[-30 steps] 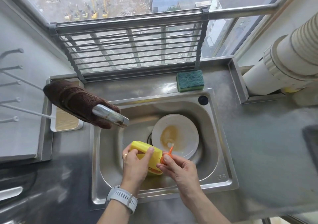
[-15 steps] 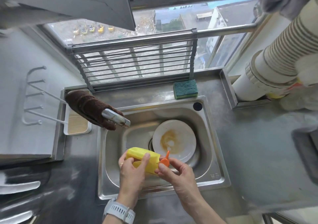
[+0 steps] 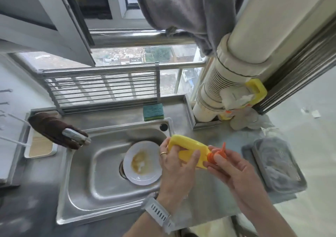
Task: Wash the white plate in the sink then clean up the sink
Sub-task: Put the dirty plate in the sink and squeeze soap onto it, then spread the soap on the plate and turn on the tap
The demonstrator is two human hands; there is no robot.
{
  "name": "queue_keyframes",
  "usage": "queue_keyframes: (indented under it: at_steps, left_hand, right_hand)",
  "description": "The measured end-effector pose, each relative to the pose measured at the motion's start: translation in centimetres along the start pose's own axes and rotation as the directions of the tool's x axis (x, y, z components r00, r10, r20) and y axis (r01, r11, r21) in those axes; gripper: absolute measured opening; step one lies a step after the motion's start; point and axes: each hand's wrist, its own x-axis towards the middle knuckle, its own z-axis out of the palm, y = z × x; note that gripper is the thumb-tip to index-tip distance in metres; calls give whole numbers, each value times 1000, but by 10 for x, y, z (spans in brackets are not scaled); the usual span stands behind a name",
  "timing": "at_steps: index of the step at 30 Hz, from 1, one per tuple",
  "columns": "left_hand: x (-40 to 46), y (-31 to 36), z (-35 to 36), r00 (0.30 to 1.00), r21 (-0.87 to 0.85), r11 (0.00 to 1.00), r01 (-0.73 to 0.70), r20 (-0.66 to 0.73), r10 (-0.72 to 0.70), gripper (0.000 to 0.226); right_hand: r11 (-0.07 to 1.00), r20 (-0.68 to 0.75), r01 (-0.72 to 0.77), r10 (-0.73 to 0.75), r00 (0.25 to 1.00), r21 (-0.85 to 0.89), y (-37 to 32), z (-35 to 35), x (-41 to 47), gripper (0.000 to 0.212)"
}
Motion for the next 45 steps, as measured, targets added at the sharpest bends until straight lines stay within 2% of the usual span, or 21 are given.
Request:
queue_keyframes:
  at_steps: [1,4,5,8,10,15,18,19,22,25,26,28,30,34,38,41,45]
  left_hand:
    - [-1,1,26,1000,-18,1000,-6,19,6,37]
    - [-6,8,94,992,-18,1000,8,127,-6,28]
    - [-7,11,113,988,-10,1000,19,156,-17,29]
    - [-7,16,156,972,18,999,48,229,-51,34]
    - [-8,17,173,966,47,998,29,255,-40,36]
    - [-11,8,181,961,99,995,-17,277,-11,35]
    - [-10,3,169,960,112,993,25,276,-55,30]
    - [-9,3,162,963,125,992,29,263,-61,30]
    - [-4,-7,126,978,172,985,28,200,-63,30]
    - [2,-31,70,991,235,972,28,118,-57,26]
    - [4,-40,48,995,254,966,46,70,-66,23]
    - [7,-56,4,994,266,957,113,-22,-112,18]
    - [8,-74,-39,979,268,943,197,-100,-176,17]
    - [14,-111,-109,926,297,892,341,-269,-264,25]
    - [22,-152,-150,877,258,862,437,-335,-344,30]
    - [34,-178,-163,850,196,858,475,-355,-389,34]
    - [56,-193,-185,782,59,872,486,-474,-405,35]
  right_hand:
    - [1000,-50,18,-19,999,-13,-7,-20,4,54]
    - [999,-163,31,-33,986,-15,-23,-74,16,39]
    - [999,-191,34,-36,981,-15,-27,-91,20,42]
    - [998,-287,33,-46,957,-52,-36,-128,31,78]
    - [998,-344,31,-48,938,-56,-40,-144,36,89]
    - [996,-365,33,-60,929,-80,-37,-164,39,82]
    - [995,-388,32,-68,919,-99,-40,-162,34,53]
    - [991,-431,41,-94,898,-130,-41,-161,31,48]
    - [962,-579,52,-205,789,-269,-44,-158,23,61]
    - [904,-498,80,-303,813,-419,-46,-118,3,72]
    - [885,-454,108,-333,826,-453,-44,-96,-2,64]
    - [838,-315,231,-421,851,-495,-32,-51,-4,33]
    - [786,-164,288,-438,884,-547,-11,-6,5,25]
    - [694,127,326,-323,938,-642,50,79,35,26]
    - [468,327,382,-197,924,-797,132,135,79,36]
    - [331,376,366,-36,926,-870,186,160,115,45]
    - [262,382,347,95,919,-901,219,197,154,47]
